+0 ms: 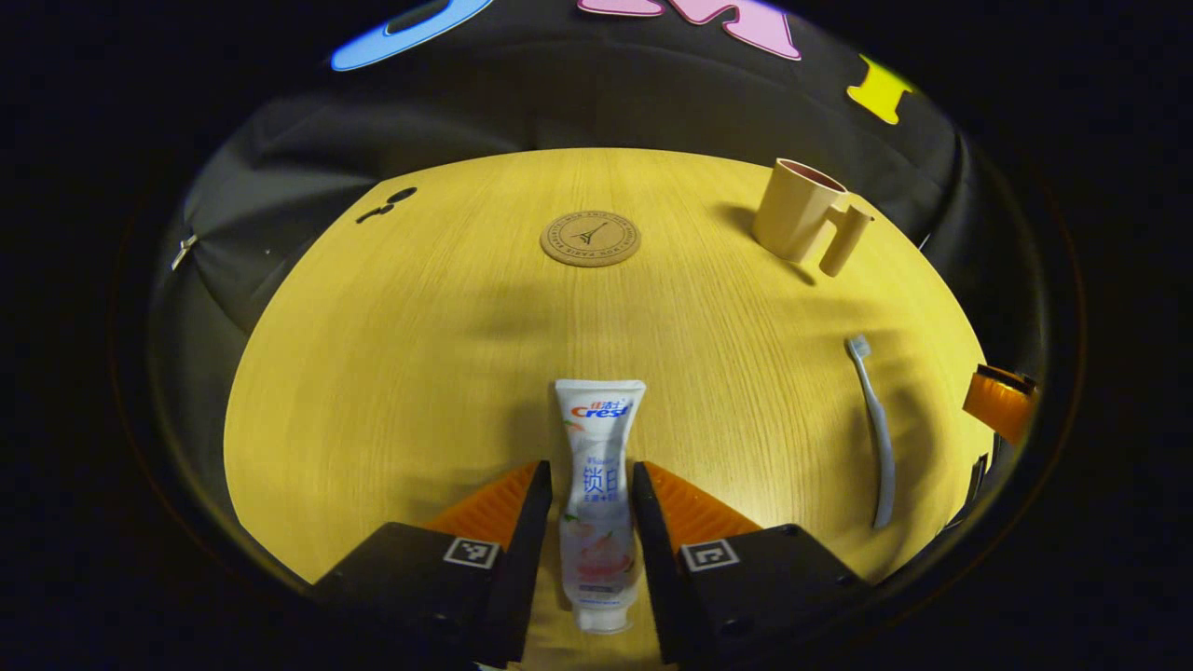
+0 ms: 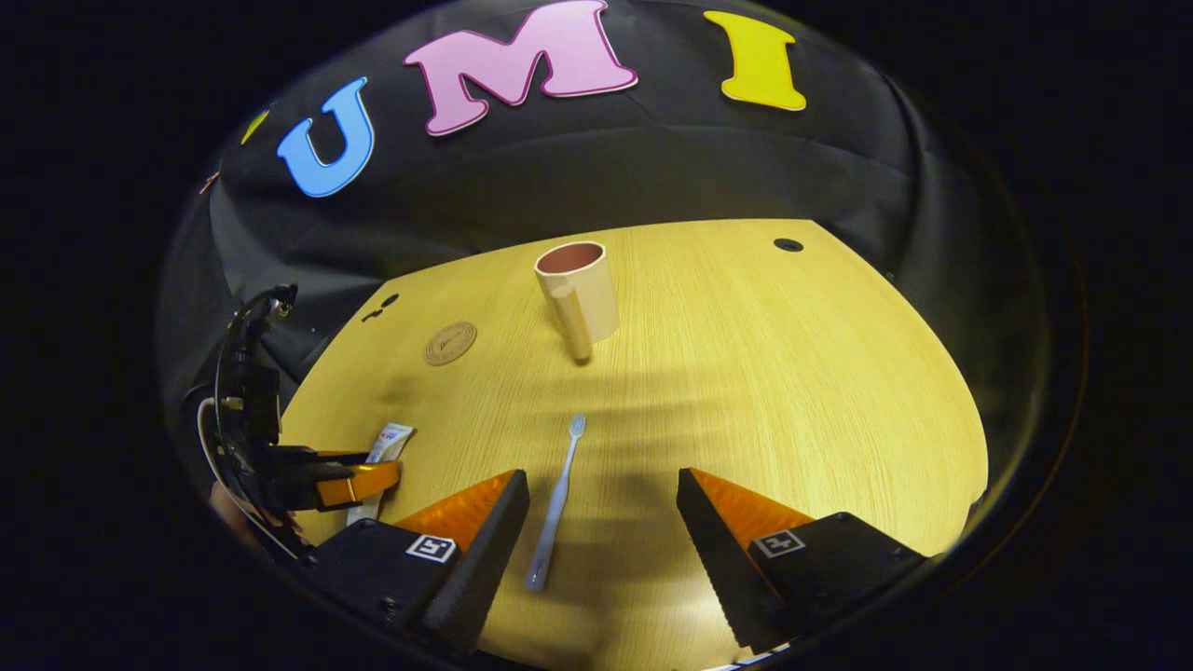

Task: Put the toothbrush and toothpaste on the desktop into the cup, then pick up the cup and place it on the coaster on the desktop.

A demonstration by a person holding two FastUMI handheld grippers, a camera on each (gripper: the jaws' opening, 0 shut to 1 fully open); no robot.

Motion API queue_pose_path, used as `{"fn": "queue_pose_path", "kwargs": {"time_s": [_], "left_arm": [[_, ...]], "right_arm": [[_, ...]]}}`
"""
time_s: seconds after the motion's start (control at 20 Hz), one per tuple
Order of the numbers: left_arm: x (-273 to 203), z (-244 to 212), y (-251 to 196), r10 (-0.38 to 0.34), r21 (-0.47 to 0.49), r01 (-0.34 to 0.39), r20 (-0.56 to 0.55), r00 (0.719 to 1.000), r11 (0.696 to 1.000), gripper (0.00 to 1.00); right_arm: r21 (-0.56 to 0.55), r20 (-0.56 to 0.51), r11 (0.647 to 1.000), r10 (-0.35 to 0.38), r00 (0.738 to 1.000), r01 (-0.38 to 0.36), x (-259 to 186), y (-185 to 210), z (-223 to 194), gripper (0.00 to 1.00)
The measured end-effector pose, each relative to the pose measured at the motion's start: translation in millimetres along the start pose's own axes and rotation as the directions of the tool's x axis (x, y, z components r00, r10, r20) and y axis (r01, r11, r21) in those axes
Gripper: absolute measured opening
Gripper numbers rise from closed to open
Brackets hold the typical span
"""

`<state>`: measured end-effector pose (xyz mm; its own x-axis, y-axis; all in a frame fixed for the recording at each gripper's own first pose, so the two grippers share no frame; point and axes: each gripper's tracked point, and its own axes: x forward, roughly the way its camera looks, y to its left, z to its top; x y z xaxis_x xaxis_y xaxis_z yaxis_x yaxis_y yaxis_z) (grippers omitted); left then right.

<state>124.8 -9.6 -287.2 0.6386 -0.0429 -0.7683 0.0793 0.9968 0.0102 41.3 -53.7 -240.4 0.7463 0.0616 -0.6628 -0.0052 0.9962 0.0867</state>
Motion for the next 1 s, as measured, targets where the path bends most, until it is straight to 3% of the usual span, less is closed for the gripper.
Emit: {"fn": "queue_pose_path", "kwargs": {"time_s": [0.1, 0.15, 0.2, 0.25, 0.45, 0.7, 1.0], "left_arm": [[-3.2, 2.1, 0.9, 0.001, 0.014, -0.001, -0.003, 1.0, 1.0, 0.41], [-1.6, 2.1, 1.0, -0.002, 0.017, 0.002, -0.003, 1.0, 1.0, 0.37], [-1.8, 4.3, 0.6, -0.007, 0.023, 0.007, 0.005, 1.0, 1.0, 0.4], [-2.7, 3.6, 0.5, -0.01, 0.029, 0.01, 0.009, 1.0, 1.0, 0.29], [-2.2, 3.7, -0.7, -0.025, 0.017, 0.024, 0.032, 0.999, 1.0, 0.17], [-19.2, -6.0, 6.2, -0.04, -0.003, 0.041, 0.058, 0.998, 0.999, 0.16], [-69.5, -4.8, 17.7, -0.068, -0.084, 0.079, 0.13, 0.989, 0.993, 0.16]], "right_arm": [[-0.023, -0.044, 1.0, -0.005, 0.999, 0.004, 3.3, 5.2, -11.6, 0.98], [-0.027, -0.067, 1.0, -0.006, 0.998, 0.005, 4.4, 7.8, -17.7, 0.99], [-0.027, -0.092, 1.0, -0.006, 0.996, 0.003, 6.1, 11.1, -23.1, 0.99], [-0.024, -0.122, 1.0, -0.008, 0.992, 0.005, 7.5, 13.5, -29.8, 0.98], [-0.012, -0.173, 1.0, -0.023, 0.985, 0.022, 22.2, 21.1, -35.7, 0.98], [-0.01, -0.204, 0.998, -0.056, 0.977, 0.056, 54.1, 27.8, -32.7, 0.99], [-0.011, -0.258, 0.995, -0.098, 0.961, 0.098, 57.7, 23.7, -43.6, 0.99]]}}
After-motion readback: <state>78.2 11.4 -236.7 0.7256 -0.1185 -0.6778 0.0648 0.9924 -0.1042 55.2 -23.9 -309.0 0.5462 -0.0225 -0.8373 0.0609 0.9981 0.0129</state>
